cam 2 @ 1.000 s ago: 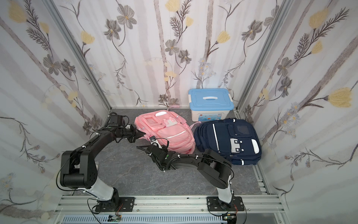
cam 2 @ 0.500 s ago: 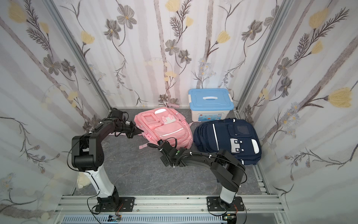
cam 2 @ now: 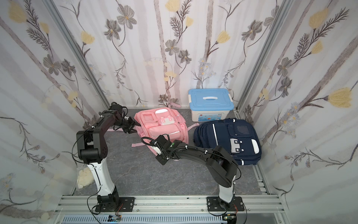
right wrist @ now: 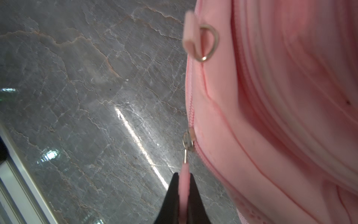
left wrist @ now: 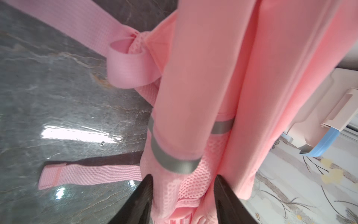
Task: Zip up the backpack
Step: Zip the zipper on the backpack.
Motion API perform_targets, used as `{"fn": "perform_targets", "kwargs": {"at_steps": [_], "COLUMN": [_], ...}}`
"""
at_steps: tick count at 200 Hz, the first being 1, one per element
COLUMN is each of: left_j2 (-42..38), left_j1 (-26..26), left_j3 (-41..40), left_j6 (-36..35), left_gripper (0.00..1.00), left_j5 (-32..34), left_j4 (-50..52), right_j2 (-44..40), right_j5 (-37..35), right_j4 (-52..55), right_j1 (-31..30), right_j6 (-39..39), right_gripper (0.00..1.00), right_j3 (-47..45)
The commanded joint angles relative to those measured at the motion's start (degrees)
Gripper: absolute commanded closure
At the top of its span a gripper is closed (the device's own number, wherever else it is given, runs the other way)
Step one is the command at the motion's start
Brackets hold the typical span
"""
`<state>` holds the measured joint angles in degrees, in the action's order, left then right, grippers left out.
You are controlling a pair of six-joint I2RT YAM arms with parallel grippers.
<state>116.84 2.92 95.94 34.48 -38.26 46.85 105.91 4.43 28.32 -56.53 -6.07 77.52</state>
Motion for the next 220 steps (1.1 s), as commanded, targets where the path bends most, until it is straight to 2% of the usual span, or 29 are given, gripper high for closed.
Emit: {"fn": "perform_targets", "kwargs": {"at_steps": [1, 31, 72, 110, 142, 175, 197, 220], "left_j2": [-4.7, -12.8, -23.4, -34.2, -36.6, -38.0, -40.6, -44.3], "left_j1": [-1.2, -2.8, -3.5, -7.3, -11.6, -12.9, -12.3, -8.6], "left_j3": [-1.6, -7.8, -21.4, -34.0, -37.4, -40.5, -41.4, -45.6], "left_j6": [0.1, 2.0, 6.8, 17.2, 22.2, 24.6, 23.1, 23.4], "left_gripper": [0.44, 0.42, 0.42, 0.41, 0.41, 0.41, 0.4, 0.39], "left_j5": [1.5, 0.3, -1.9, -2.3, -0.2, 1.2, 3.9, 4.5], "left_j4": [1.0, 1.2, -0.3, -8.6, -11.1, -12.8, -8.3, -7.8], "right_j2": [1.7, 4.1, 6.4, 8.3, 9.3, 9.5, 9.4, 8.5], "right_j5": [4.7, 4.7, 2.7, 3.6, 3.9, 2.8, 1.9, 1.9], "right_j4": [3.0, 4.1, 4.1, 4.0, 4.0, 4.1, 3.9, 3.0], "right_j1": [-0.8, -0.5, -0.2, -0.2, -0.3, -0.1, 0.5, 0.4], "right_j6": [-0.9, -3.9, -5.7, -5.8, -5.8, -4.9, -6.0, -5.5], "right_gripper": [1.0, 1.0, 1.0, 1.0, 1.0, 1.0, 1.0, 1.0], "right_j3": [4.7, 10.7, 15.4, 18.3, 19.3, 20.0, 20.2, 20.5]}}
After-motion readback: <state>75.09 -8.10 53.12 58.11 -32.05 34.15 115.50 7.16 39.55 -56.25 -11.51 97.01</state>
